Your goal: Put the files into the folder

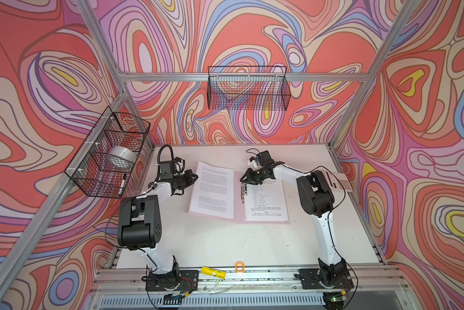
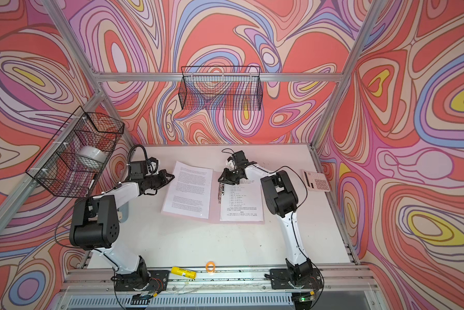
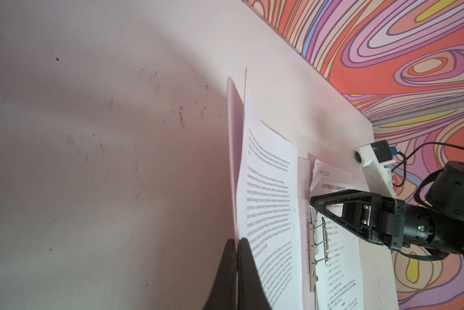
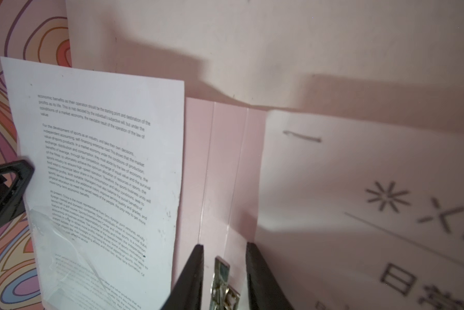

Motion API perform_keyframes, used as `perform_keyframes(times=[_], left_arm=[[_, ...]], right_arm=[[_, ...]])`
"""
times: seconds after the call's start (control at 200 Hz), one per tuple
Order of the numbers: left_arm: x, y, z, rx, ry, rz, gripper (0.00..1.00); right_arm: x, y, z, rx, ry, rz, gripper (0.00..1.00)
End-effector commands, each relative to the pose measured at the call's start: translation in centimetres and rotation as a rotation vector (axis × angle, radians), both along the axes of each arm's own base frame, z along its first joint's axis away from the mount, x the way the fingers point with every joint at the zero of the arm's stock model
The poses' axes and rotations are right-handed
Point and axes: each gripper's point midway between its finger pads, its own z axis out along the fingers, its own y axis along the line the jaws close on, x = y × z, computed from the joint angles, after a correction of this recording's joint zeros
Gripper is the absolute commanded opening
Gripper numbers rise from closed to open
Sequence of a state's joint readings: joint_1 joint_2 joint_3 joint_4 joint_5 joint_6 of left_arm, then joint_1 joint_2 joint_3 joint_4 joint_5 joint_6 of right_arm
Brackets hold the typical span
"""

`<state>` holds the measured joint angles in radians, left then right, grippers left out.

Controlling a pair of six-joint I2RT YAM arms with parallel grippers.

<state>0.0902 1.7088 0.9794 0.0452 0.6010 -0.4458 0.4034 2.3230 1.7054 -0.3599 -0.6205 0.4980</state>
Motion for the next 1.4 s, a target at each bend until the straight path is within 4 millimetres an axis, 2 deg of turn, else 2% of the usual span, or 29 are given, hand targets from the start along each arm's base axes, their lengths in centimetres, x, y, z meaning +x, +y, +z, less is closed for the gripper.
perform_keyframes(times=[0.0,0.361,0.681,0.917,1.177,1.393], left_arm=[[-0.3,-0.4,-0.2,0.013,0.007,-0.015,0.0],[-0.4,-0.4,-0.2,0.012,0.007,-0.015,0.0],[-0.3,-0.4,-0.2,0.013,0.009,-0.015,0.0],[-0.2,-0.3,-0.3,0.014,0.01,-0.012,0.0],[-0.2,-0.4,-0.2,0.011,0.009,-0.014,0.0],[-0.2,-0.5,-0.1,0.004,0.006,-0.017,0.0]], right_arm=[[0.1,1.1,-0.2,0.025,-0.012,0.03,0.28],[0.3,1.8,1.6,0.075,-0.05,0.044,0.28],[-0.3,2.6,3.3,0.112,-0.075,0.069,0.27],[-1.4,2.7,4.8,0.135,-0.089,0.073,0.27],[-3.7,2.8,6.0,0.098,-0.099,0.09,0.29],[-5.3,2.5,6.0,0.069,-0.086,0.088,0.29]])
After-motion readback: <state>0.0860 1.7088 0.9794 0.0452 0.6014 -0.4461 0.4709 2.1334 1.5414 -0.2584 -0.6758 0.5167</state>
